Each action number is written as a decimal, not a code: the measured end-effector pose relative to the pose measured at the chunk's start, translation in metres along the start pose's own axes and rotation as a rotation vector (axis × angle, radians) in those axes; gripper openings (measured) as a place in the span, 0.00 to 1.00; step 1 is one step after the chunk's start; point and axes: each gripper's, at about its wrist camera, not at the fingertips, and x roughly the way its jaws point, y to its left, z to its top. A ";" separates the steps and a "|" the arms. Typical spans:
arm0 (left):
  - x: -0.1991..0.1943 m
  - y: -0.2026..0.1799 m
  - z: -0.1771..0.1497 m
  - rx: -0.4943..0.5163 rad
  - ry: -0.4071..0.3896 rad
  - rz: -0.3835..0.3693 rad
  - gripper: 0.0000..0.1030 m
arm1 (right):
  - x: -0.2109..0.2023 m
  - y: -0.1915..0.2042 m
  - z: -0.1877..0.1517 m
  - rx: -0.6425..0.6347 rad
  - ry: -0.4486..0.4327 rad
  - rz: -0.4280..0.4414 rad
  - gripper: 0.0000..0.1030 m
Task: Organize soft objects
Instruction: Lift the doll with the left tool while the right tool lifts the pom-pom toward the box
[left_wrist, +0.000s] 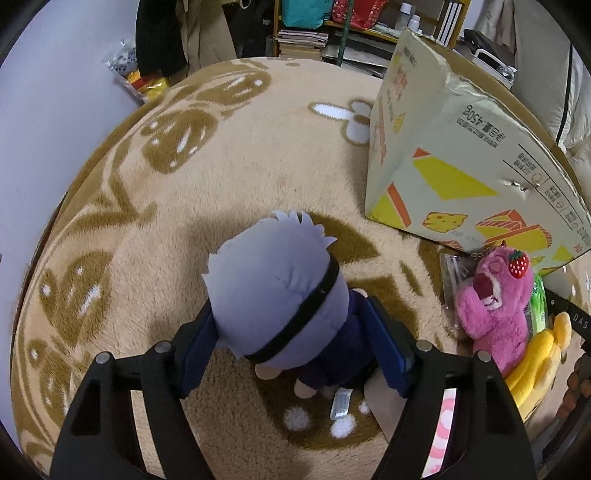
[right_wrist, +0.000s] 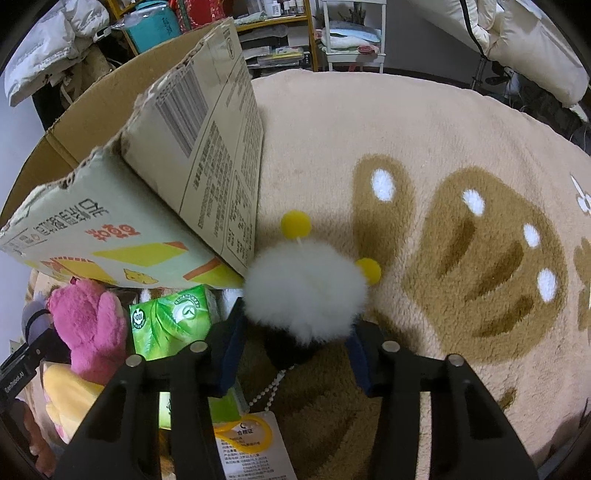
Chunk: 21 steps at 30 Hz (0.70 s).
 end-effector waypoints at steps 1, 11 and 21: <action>0.000 0.001 0.001 -0.006 0.005 -0.006 0.73 | 0.000 0.000 0.000 -0.003 -0.002 0.000 0.46; -0.011 0.002 0.001 -0.024 -0.042 -0.003 0.60 | -0.010 0.003 -0.005 0.010 -0.020 0.033 0.37; -0.034 -0.005 -0.001 0.004 -0.141 -0.014 0.56 | -0.039 0.001 -0.012 0.020 -0.092 0.091 0.37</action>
